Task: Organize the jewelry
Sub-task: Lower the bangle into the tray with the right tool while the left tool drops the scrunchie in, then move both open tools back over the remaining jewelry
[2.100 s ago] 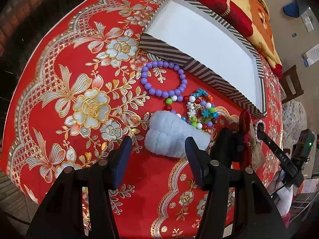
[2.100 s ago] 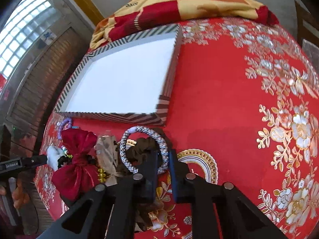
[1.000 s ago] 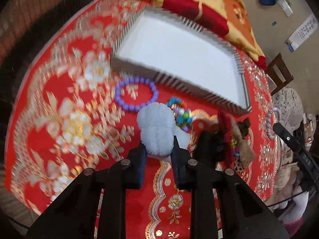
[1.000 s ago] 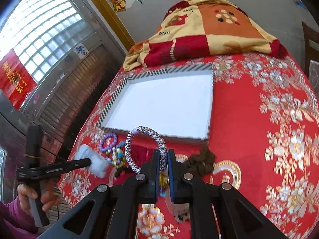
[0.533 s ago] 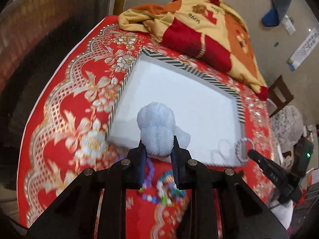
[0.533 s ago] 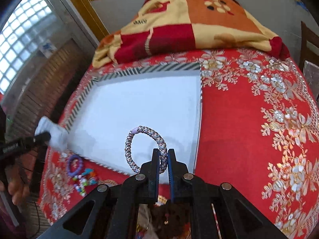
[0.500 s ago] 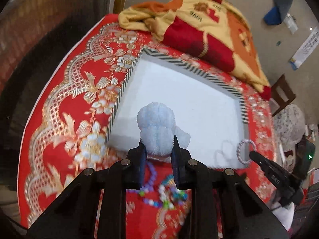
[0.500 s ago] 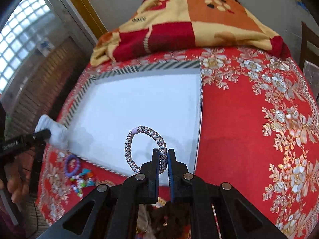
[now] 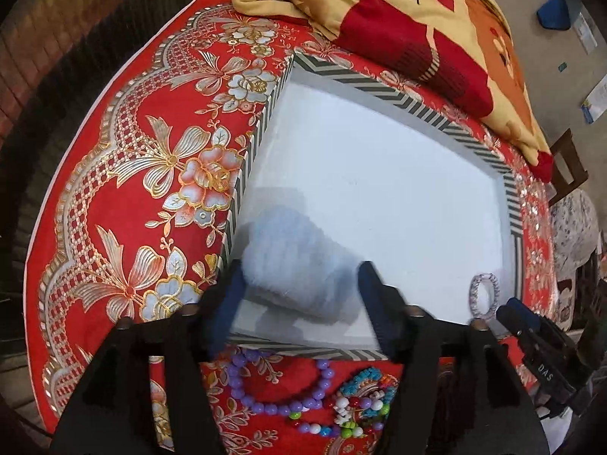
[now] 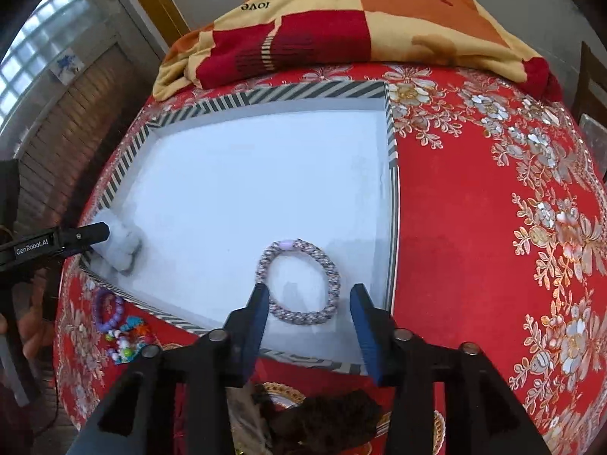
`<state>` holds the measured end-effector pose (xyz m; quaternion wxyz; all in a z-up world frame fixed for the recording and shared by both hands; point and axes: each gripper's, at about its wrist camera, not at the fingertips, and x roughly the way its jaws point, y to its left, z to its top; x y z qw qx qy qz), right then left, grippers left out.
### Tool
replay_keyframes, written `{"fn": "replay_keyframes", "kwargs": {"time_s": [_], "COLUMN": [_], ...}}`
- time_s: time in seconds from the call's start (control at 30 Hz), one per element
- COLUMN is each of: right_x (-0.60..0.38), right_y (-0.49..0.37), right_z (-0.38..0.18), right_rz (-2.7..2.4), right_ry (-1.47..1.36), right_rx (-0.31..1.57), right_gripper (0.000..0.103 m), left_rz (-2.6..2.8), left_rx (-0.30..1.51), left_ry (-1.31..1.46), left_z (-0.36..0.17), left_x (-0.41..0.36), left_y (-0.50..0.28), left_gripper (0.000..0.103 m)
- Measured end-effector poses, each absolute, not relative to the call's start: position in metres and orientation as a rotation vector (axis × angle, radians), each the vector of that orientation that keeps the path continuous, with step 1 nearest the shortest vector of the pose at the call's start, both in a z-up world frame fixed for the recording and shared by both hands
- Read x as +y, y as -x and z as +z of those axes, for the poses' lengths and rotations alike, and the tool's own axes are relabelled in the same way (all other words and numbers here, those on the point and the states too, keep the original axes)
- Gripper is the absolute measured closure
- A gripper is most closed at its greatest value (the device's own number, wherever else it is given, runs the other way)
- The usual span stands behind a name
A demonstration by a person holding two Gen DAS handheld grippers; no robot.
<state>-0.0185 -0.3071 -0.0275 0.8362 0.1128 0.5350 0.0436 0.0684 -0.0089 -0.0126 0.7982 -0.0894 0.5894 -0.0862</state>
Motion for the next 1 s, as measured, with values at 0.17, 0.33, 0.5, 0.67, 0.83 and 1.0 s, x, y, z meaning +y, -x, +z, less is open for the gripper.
{"fn": "replay_keyframes", "kwargs": {"time_s": [0.17, 0.33, 0.5, 0.67, 0.83, 1.0], "right_x": [-0.304, -0.297, -0.292, -0.283, -0.278, -0.274], "right_y": [0.035, 0.065, 0.091, 0.125, 0.15, 0.171], "right_z": [-0.003, 0.02, 0.028, 0.04, 0.048, 0.051], "right_rz": [0.106, 0.1, 0.133, 0.151, 0.162, 0.161], "right_ry": [-0.267, -0.27, -0.293, -0.258, -0.239, -0.233], "right_rx": [1.047, 0.955, 0.921, 0.864, 0.847, 0.858], "right_gripper": [0.06, 0.06, 0.06, 0.06, 0.06, 0.046], "left_rz": [-0.199, -0.206, -0.177, -0.207, -0.233, -0.224], "left_rx": [1.214, 1.193, 1.107, 1.082, 1.067, 1.019], "left_ry": [0.213, 0.194, 0.025, -0.004, -0.026, -0.049], "left_z": [-0.002, 0.012, 0.031, 0.04, 0.045, 0.051], "left_x": [-0.003, -0.004, -0.019, -0.027, -0.034, -0.037], "left_y": [-0.052, -0.023, 0.014, 0.046, 0.074, 0.099], "left_gripper": [0.035, 0.035, 0.035, 0.035, 0.035, 0.035]}}
